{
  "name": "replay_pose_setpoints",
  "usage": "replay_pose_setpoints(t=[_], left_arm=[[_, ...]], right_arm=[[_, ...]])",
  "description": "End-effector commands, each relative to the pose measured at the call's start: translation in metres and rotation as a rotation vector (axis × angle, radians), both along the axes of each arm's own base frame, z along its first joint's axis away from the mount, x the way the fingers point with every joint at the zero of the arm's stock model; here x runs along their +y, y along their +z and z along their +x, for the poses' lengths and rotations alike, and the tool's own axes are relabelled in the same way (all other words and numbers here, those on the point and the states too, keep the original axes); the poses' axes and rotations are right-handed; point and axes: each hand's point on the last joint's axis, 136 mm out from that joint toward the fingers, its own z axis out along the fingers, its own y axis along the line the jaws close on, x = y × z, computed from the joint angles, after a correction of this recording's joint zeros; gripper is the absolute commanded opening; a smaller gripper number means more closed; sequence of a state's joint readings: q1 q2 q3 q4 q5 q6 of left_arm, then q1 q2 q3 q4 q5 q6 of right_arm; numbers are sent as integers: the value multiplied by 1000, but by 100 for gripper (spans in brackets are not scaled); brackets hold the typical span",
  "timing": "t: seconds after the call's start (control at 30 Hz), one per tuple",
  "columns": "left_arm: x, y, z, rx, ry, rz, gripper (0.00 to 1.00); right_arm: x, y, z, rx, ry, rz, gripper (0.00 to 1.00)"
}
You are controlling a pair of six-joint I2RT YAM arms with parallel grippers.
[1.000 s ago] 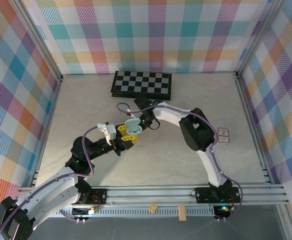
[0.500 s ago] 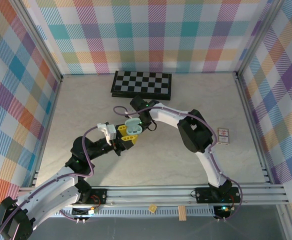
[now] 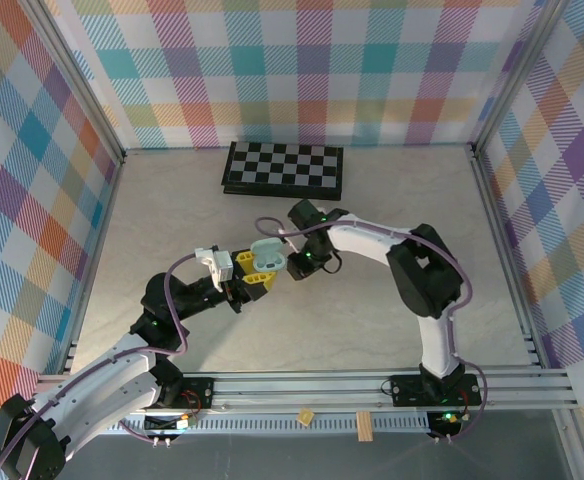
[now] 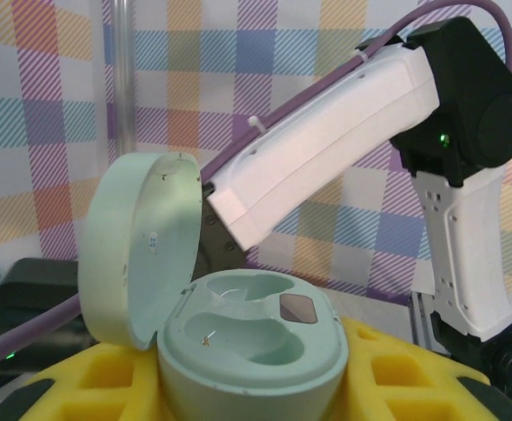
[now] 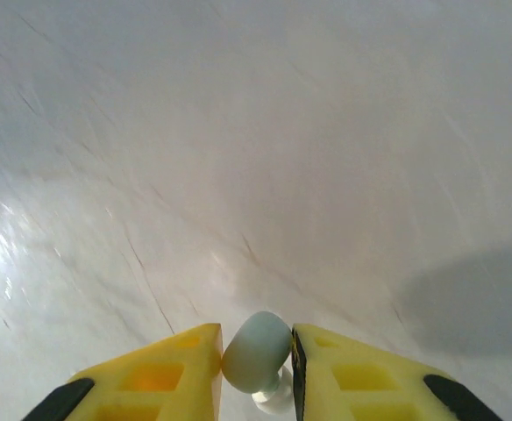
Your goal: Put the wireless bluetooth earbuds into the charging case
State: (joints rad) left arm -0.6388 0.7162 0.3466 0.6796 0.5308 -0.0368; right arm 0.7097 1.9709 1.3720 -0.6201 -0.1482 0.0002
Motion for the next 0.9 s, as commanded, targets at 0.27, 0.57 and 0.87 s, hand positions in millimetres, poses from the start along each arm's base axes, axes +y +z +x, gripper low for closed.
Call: replay_pose_setpoints(t=[0.27, 0.57, 0.87], left_arm=[[1, 15, -7, -70, -21, -16, 29], [15, -1, 5, -50, 87, -25, 28], [61, -28, 40, 13, 408, -18, 27]], right_arm=[[-65, -17, -26, 45, -127, -183, 29], [-71, 4, -13, -25, -207, -217, 54], [-57, 19, -10, -114, -282, -183, 64]])
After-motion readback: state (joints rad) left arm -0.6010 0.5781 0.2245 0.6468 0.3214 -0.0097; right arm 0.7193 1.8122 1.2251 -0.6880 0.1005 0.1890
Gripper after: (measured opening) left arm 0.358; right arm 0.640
